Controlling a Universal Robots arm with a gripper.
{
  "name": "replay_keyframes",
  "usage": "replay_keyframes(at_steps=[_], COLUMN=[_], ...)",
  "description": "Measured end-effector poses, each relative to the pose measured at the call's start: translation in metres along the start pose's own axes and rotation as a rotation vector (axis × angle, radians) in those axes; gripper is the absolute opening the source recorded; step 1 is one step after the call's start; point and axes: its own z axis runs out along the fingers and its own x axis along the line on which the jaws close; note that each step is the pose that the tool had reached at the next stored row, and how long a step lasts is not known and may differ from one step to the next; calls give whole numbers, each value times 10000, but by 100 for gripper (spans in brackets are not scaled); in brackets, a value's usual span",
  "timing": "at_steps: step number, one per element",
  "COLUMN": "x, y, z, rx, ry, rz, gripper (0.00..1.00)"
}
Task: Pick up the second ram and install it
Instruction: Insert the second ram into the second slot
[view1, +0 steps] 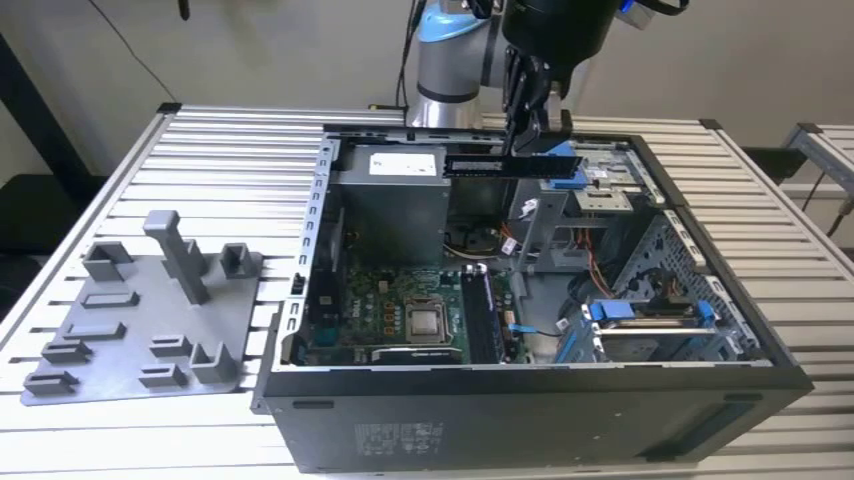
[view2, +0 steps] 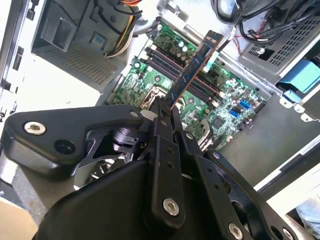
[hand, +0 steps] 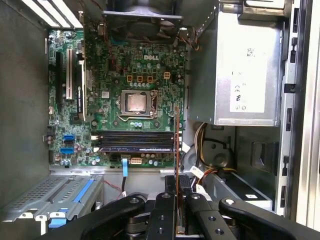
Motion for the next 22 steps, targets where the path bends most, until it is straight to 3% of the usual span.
replay_keyframes(at_steps=[10, 22], x=[0, 0], y=[-1, 0], z=[0, 1], rx=[8, 89], ry=[-11, -19], rz=[95, 1014], gripper=[14, 14])
